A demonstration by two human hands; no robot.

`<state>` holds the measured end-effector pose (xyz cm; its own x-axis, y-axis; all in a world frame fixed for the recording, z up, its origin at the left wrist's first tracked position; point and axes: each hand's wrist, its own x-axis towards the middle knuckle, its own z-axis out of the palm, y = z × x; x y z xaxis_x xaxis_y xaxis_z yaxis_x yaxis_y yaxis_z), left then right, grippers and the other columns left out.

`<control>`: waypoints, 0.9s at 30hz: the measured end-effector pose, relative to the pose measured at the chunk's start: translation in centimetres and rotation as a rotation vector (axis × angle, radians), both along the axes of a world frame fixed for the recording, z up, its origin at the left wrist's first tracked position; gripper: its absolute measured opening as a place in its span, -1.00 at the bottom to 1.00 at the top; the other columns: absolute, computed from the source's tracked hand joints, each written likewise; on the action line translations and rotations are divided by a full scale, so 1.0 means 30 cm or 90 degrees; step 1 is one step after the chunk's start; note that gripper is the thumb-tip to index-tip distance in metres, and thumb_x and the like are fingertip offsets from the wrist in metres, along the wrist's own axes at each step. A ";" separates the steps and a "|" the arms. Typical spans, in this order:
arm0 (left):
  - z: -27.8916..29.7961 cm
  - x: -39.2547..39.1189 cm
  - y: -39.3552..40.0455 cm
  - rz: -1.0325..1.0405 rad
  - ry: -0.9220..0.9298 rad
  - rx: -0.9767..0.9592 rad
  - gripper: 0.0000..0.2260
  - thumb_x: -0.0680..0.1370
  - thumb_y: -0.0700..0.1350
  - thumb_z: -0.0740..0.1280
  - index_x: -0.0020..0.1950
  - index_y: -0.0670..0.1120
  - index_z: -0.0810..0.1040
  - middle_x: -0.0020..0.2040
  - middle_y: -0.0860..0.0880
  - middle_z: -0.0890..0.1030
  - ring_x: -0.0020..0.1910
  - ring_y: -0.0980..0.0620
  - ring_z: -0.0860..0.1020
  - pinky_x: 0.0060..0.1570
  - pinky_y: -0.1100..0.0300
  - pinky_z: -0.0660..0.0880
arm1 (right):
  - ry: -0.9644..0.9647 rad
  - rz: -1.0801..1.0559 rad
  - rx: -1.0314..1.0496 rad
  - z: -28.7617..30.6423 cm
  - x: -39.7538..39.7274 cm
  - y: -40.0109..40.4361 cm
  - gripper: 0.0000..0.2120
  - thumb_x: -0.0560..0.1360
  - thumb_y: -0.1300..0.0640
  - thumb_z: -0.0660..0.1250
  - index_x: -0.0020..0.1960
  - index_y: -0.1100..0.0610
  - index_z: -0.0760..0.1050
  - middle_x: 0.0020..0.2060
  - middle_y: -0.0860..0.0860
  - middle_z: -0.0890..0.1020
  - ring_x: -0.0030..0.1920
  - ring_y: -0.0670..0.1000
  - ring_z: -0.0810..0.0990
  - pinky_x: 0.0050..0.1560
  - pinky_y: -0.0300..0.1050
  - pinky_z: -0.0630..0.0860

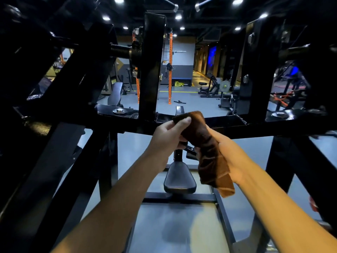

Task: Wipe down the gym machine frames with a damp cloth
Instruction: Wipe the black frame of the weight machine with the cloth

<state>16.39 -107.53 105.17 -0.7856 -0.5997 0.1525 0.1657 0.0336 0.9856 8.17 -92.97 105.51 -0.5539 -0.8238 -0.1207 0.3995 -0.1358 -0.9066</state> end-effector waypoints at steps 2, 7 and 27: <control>0.001 0.001 0.001 -0.002 0.009 0.004 -0.69 0.61 -0.03 0.42 0.28 -0.16 0.59 0.11 -0.20 0.70 -0.03 -0.08 0.70 -0.26 0.25 0.57 | 0.001 0.004 0.020 -0.007 -0.007 0.014 -0.70 0.58 -0.09 0.41 -0.08 0.17 0.61 -0.26 0.13 0.54 -0.30 0.02 0.51 -0.28 -0.15 0.55; -0.017 -0.032 0.034 0.054 0.026 0.002 -0.80 0.58 -0.16 0.48 0.16 -0.18 0.62 0.05 -0.17 0.71 0.03 -0.11 0.71 -0.01 -0.13 0.68 | 0.222 -0.165 0.120 -0.027 -0.014 0.008 -0.63 0.73 -0.12 0.14 0.13 0.05 0.66 0.05 0.22 0.69 -0.08 0.14 0.66 -0.03 0.00 0.64; -0.100 0.015 -0.242 0.524 -0.196 -0.623 0.12 0.38 0.52 0.35 0.63 -0.18 0.02 0.60 -0.17 0.19 0.62 -0.15 0.09 0.58 -0.07 -0.18 | 1.015 -0.260 0.417 0.094 -0.196 -0.159 -0.62 0.67 -0.03 0.28 0.48 -0.21 0.44 0.32 0.05 0.48 0.27 0.19 0.47 0.19 0.07 0.52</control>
<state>16.85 -114.80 102.17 -0.3258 -0.6606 0.6764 -0.4722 0.7335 0.4889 2.28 -97.73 108.33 -0.5896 -0.6586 0.4675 -0.8058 0.5187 -0.2856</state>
